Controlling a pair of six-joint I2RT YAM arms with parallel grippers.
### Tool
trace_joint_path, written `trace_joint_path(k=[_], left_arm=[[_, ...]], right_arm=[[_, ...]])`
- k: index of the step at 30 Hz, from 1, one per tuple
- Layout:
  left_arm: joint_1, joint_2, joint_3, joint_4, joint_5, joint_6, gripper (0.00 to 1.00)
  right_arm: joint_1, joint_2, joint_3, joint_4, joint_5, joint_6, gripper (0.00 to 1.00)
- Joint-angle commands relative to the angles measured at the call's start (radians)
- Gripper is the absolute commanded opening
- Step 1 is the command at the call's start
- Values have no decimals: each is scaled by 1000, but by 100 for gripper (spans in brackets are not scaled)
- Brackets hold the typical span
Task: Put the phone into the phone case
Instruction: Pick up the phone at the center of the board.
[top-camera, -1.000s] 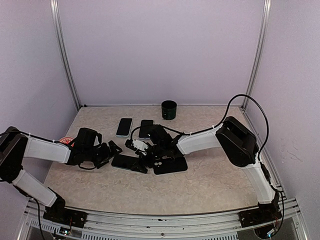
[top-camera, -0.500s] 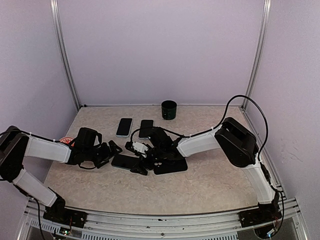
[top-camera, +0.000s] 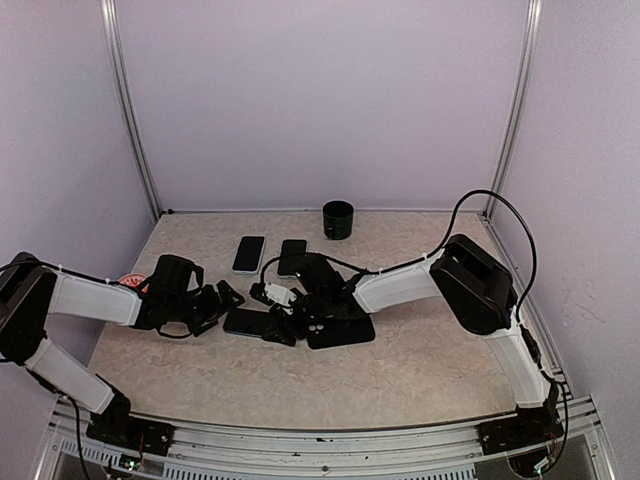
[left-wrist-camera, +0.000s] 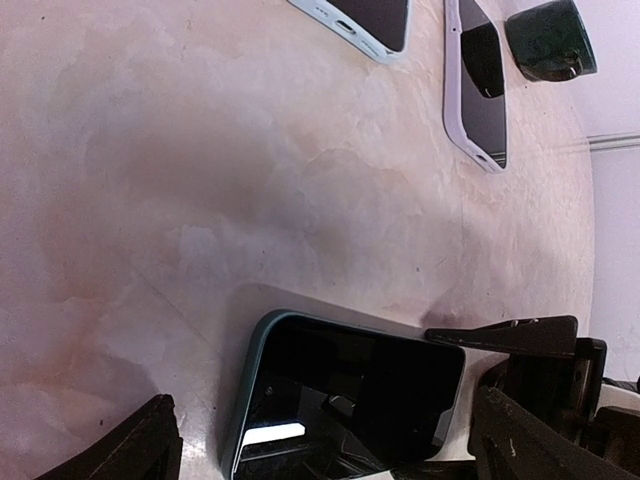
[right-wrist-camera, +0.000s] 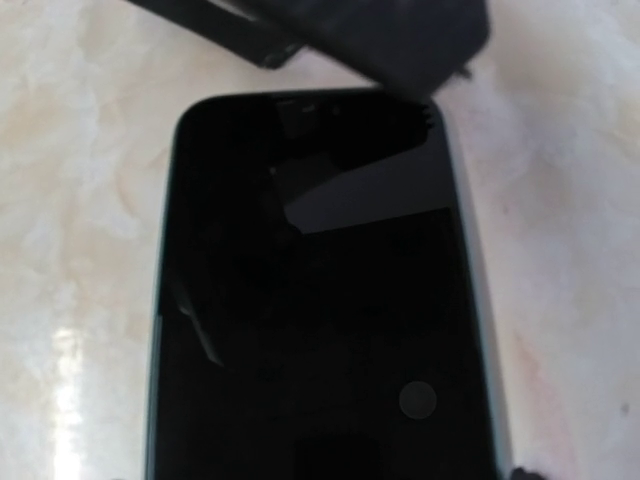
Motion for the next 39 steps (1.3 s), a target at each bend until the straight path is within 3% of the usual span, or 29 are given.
trace_joint_path(k=[1, 6, 15, 39], left_arm=[[11, -32, 3, -11, 4, 9, 99], [20, -52, 0, -25, 3, 13, 99], [38, -35, -5, -40, 9, 34, 99], [41, -2, -102, 136, 190, -8, 93]], right_arm=[[8, 16, -10, -61, 2, 7, 73], [8, -3, -40, -42, -24, -2, 60], [8, -75, -130, 73, -35, 3, 61], [8, -187, -288, 322, -70, 70, 60]])
